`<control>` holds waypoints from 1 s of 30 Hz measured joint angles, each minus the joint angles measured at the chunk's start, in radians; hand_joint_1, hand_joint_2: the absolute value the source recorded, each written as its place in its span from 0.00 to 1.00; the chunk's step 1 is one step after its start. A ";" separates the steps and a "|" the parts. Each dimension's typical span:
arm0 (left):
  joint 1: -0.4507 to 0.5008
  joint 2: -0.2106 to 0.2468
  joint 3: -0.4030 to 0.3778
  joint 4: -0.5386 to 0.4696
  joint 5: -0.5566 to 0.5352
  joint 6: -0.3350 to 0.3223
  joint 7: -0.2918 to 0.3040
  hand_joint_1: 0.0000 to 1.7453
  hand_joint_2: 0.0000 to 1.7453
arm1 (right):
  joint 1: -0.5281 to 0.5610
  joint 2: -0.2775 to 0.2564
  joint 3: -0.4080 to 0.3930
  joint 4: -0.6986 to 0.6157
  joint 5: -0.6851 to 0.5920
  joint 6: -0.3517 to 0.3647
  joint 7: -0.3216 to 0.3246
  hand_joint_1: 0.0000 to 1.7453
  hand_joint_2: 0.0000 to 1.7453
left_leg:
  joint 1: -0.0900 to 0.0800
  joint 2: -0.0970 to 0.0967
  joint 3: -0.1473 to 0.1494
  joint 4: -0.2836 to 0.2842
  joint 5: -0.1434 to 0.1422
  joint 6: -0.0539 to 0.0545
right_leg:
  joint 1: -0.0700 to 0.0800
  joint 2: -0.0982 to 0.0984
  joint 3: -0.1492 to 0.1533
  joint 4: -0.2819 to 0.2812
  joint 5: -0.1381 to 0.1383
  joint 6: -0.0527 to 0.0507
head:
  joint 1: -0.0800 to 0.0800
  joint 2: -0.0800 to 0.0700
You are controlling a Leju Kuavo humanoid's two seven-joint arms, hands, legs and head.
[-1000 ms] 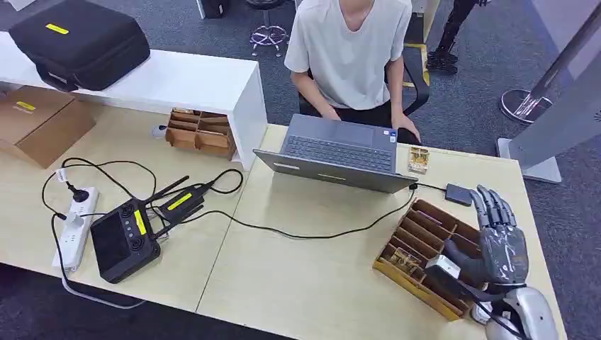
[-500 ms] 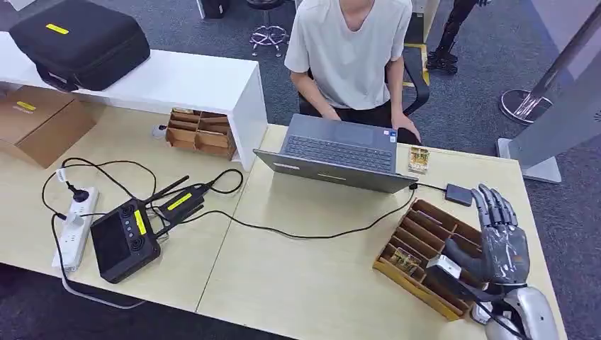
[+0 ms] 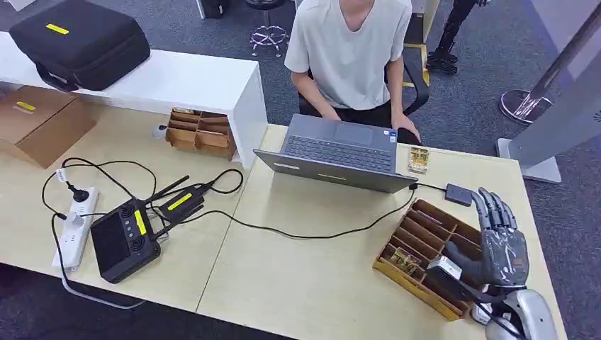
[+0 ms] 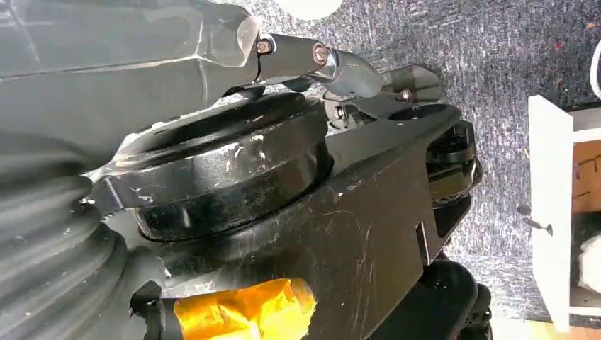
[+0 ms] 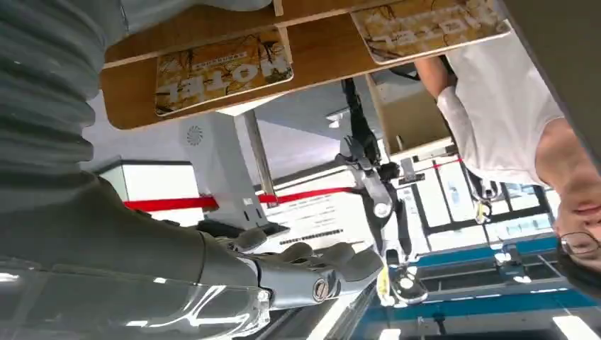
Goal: Pass the card to the sensor for recognition and then transmit it.
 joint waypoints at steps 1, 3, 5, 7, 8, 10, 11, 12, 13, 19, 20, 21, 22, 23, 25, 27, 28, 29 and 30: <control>0.000 0.000 0.000 0.000 0.000 0.000 0.000 0.00 1.00 | 0.000 0.000 -0.003 0.005 -0.001 -0.005 -0.001 0.00 1.00 | 0.000 0.000 0.000 0.000 0.000 0.000 | 0.000 0.000 0.000 0.000 0.000 0.000 | 0.000 0.000; 0.000 0.000 0.000 0.000 0.000 0.000 0.000 0.00 1.00 | -0.001 0.001 -0.009 0.013 -0.001 -0.010 -0.006 0.00 1.00 | 0.000 0.000 0.000 0.000 0.000 0.000 | 0.000 0.000 0.000 0.000 0.000 0.000 | 0.000 0.000; 0.000 0.000 0.000 0.000 0.000 0.000 0.000 0.00 1.00 | -0.002 0.002 -0.014 0.020 -0.001 -0.010 -0.010 0.00 1.00 | 0.000 0.000 0.000 0.000 0.000 0.000 | 0.000 0.000 0.001 0.000 0.000 0.000 | 0.000 0.000; 0.000 0.000 0.000 0.000 0.000 0.000 0.000 0.00 1.00 | -0.003 0.003 -0.015 0.025 -0.001 -0.010 -0.010 0.34 1.00 | 0.000 0.000 0.001 0.000 0.000 0.000 | 0.000 0.000 0.001 0.000 0.000 0.000 | 0.000 0.000; 0.000 0.000 0.000 0.000 0.000 0.000 0.000 0.00 1.00 | -0.003 0.003 -0.016 0.026 0.000 -0.010 -0.009 1.00 1.00 | 0.000 0.000 0.001 0.000 0.000 0.000 | 0.000 0.000 0.001 0.000 0.000 0.000 | 0.000 0.000; 0.000 0.000 0.000 0.000 0.000 0.000 0.000 0.00 1.00 | -0.002 0.004 -0.018 0.031 0.001 -0.006 -0.008 1.00 1.00 | 0.000 0.000 0.001 0.000 0.000 0.000 | 0.000 0.000 0.001 0.000 0.000 0.000 | 0.000 0.000; 0.000 0.000 0.000 0.000 0.000 0.000 0.000 0.00 1.00 | -0.001 0.004 -0.018 0.033 -0.002 -0.001 -0.011 1.00 1.00 | 0.000 0.000 0.001 0.000 0.000 0.000 | 0.000 0.000 0.001 0.000 0.000 0.000 | 0.000 0.000; 0.000 0.000 0.000 0.000 0.000 0.000 0.000 0.00 1.00 | -0.001 0.004 -0.018 0.035 -0.004 0.003 -0.012 1.00 1.00 | 0.000 0.000 0.001 0.000 0.000 0.000 | 0.000 0.000 0.001 0.000 0.000 0.000 | 0.000 0.000; 0.000 0.000 0.000 0.000 0.000 0.000 0.000 0.00 1.00 | 0.000 0.004 -0.018 0.037 -0.007 0.006 -0.014 1.00 1.00 | 0.000 0.000 0.001 0.000 0.000 0.000 | 0.000 0.000 0.001 0.000 0.000 0.000 | 0.000 0.000; 0.000 0.000 0.000 0.000 0.000 -0.001 0.000 0.00 1.00 | 0.008 0.004 -0.020 0.048 -0.024 0.005 -0.036 1.00 1.00 | 0.000 0.000 0.000 0.000 0.000 0.000 | 0.000 0.000 0.001 0.000 0.000 0.000 | 0.000 0.000; 0.000 0.000 0.000 0.000 0.000 -0.001 0.000 0.00 1.00 | 0.007 0.004 -0.020 0.050 -0.024 0.006 -0.040 1.00 1.00 | 0.000 0.000 0.000 0.000 0.000 0.000 | 0.000 0.000 0.000 0.000 0.000 0.000 | 0.000 0.000; 0.000 0.000 0.000 0.000 0.000 -0.001 0.000 0.00 1.00 | 0.007 0.004 -0.020 0.050 -0.024 0.007 -0.041 1.00 1.00 | 0.000 0.000 0.000 0.000 0.000 0.000 | 0.000 0.000 0.000 0.000 0.000 0.000 | 0.000 0.000; 0.000 0.000 0.000 0.000 0.000 -0.001 0.000 0.00 1.00 | 0.004 0.004 -0.020 0.050 -0.024 0.007 -0.041 1.00 1.00 | 0.000 0.000 0.000 0.000 0.000 0.000 | 0.000 0.000 0.000 0.000 0.000 0.000 | 0.000 0.000; 0.000 0.000 0.000 0.000 0.000 -0.001 0.000 0.00 1.00 | 0.001 0.004 -0.020 0.049 -0.025 0.008 -0.041 1.00 1.00 | 0.000 0.000 0.000 0.000 0.000 0.000 | 0.000 0.000 0.000 0.000 0.000 0.000 | 0.000 0.000; 0.000 0.000 0.000 0.000 0.000 -0.001 0.000 0.00 1.00 | -0.003 0.004 -0.020 0.049 -0.025 0.008 -0.041 1.00 1.00 | 0.000 0.000 0.000 0.000 0.000 0.000 | 0.000 0.000 0.000 0.000 0.000 0.000 | 0.000 0.000; 0.000 0.000 0.000 0.000 0.000 -0.001 0.000 0.00 1.00 | -0.005 0.004 -0.020 0.049 -0.025 0.008 -0.041 1.00 1.00 | 0.000 0.000 0.000 0.000 0.000 0.000 | 0.000 0.000 0.001 0.000 0.000 0.000 | 0.000 0.000; 0.000 0.000 0.000 0.000 0.000 -0.001 0.000 0.00 1.00 | -0.006 0.004 -0.020 0.049 -0.025 0.008 -0.041 1.00 1.00 | 0.000 0.000 0.000 0.000 0.000 0.000 | 0.000 0.000 0.001 0.000 0.000 0.000 | 0.000 0.000; 0.000 0.000 0.000 0.000 0.000 -0.001 0.000 0.00 1.00 | -0.006 0.004 -0.020 0.049 -0.025 0.008 -0.041 1.00 1.00 | 0.000 0.000 0.000 0.000 0.000 0.000 | 0.000 0.000 0.001 0.000 0.000 0.000 | 0.000 0.000; 0.000 0.000 0.000 0.000 0.000 -0.001 0.000 0.00 1.00 | -0.006 0.004 -0.020 0.049 -0.025 0.008 -0.041 1.00 1.00 | 0.000 0.000 0.000 0.000 0.000 0.000 | 0.000 0.000 0.001 0.000 0.000 0.000 | 0.000 0.000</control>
